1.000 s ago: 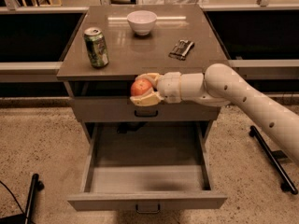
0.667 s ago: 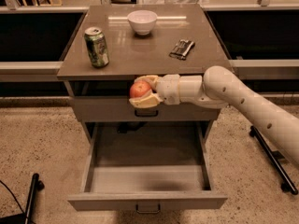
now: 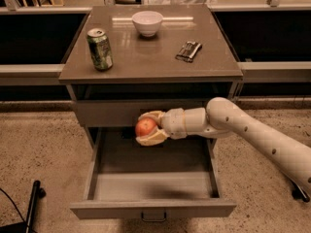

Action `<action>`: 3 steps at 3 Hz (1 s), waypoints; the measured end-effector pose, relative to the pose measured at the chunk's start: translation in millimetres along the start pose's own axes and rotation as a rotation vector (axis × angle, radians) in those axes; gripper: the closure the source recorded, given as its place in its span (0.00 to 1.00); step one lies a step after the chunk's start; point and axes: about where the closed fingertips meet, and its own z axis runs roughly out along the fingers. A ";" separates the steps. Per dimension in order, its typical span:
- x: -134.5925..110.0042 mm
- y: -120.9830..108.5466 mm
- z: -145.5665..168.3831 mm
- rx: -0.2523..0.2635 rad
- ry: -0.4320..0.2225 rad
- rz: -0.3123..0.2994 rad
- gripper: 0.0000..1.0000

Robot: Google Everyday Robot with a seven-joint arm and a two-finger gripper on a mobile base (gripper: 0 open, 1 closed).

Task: Place apple into middle drawer

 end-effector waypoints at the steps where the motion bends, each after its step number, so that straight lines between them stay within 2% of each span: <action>1: 31.5 4.7 -4.8 0.007 0.045 -0.027 1.00; 2: 35.0 5.1 -5.2 0.008 0.051 -0.033 1.00; 3: 87.4 3.8 14.2 0.012 0.112 0.037 1.00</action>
Offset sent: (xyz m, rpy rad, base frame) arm -0.0040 -0.0130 -0.0292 -0.0475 -0.0236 -0.0026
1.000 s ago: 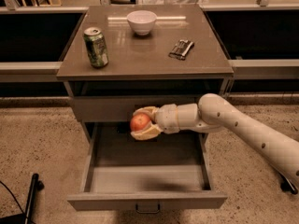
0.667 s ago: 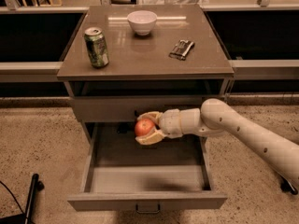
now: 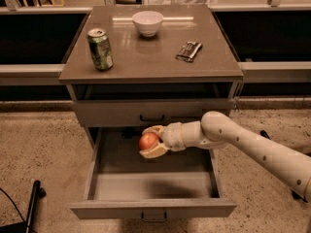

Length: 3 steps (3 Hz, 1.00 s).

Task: Place apple into middle drawer

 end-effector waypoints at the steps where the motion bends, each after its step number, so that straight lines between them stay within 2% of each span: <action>1: 80.8 17.8 20.0 0.006 0.063 0.043 1.00; 2: 146.5 36.3 34.9 -0.018 0.106 0.059 1.00; 3: 194.6 45.0 50.4 -0.029 0.139 0.078 0.74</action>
Offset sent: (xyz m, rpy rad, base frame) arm -0.0555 -0.0379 -0.2386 -0.1505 0.1150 0.0143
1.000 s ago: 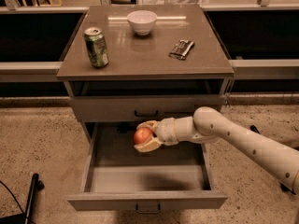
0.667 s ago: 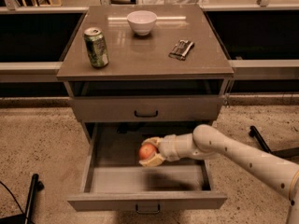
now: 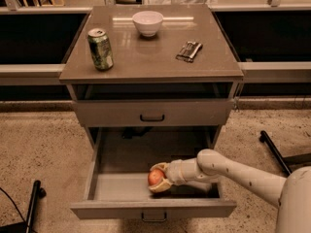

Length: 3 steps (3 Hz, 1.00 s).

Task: Place apple into middle drawer

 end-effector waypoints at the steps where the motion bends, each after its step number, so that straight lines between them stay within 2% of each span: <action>1: 15.0 0.4 9.4 -0.006 -0.009 0.018 0.51; 3: 15.5 0.6 10.1 -0.007 -0.010 0.020 0.04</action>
Offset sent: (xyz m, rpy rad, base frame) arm -0.0009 0.0005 -0.0149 0.0094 0.0150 -0.0035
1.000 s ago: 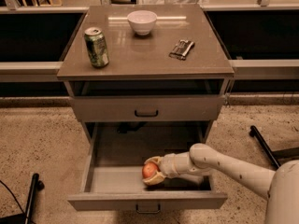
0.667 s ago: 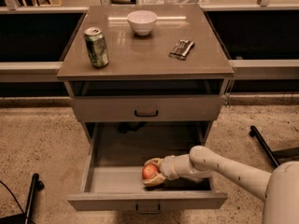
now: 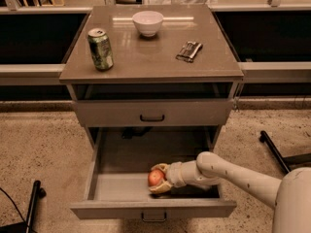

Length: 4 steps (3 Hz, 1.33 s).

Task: Place apple into middle drawer

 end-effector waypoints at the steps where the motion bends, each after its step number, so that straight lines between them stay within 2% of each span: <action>1: -3.4 0.8 -2.0 -0.006 0.004 -0.009 0.00; 2: -24.8 2.3 -39.9 0.008 0.007 -0.071 0.00; 3: -43.6 6.8 -98.3 0.024 -0.018 -0.123 0.00; 4: -43.1 10.6 -103.1 0.018 -0.021 -0.122 0.00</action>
Offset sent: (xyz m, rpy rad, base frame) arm -0.0052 -0.0459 0.0682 -0.0385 -0.1090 0.0386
